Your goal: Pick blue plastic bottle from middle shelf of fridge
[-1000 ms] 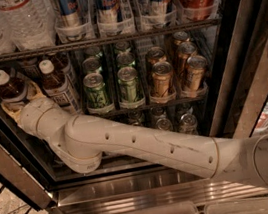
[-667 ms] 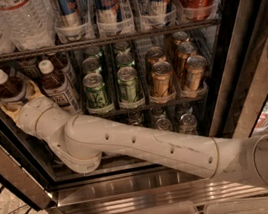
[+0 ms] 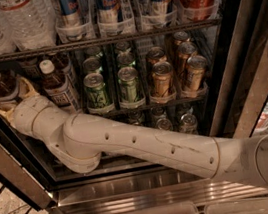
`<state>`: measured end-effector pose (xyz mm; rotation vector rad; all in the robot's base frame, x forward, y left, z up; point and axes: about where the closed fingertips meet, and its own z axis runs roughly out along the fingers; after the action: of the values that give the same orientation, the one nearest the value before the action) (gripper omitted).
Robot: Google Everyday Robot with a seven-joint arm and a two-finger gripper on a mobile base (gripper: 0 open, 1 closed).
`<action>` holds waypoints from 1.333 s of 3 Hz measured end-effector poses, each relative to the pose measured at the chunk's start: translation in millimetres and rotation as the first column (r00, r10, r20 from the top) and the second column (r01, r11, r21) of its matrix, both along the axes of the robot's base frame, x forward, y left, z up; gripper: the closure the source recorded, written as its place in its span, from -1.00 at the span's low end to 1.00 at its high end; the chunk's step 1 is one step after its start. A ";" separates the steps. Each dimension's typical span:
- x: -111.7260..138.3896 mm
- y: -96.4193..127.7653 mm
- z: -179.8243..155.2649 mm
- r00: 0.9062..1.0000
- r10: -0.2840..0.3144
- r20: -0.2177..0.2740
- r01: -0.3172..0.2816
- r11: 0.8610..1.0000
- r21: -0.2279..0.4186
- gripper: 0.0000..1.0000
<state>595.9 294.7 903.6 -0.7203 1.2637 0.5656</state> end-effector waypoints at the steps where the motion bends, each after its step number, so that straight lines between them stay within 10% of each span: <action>1: -16.6 0.3 16.0 0.999 0.038 0.033 -0.038 0.999 0.002 1.00; 4: -34.8 -8.3 15.6 0.997 0.081 0.005 -0.081 0.997 -0.015 1.00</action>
Offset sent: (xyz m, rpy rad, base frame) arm -0.0746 -0.0287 0.0338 -0.0495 0.0517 0.1673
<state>561.1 286.4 919.3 -0.7871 1.2391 0.6206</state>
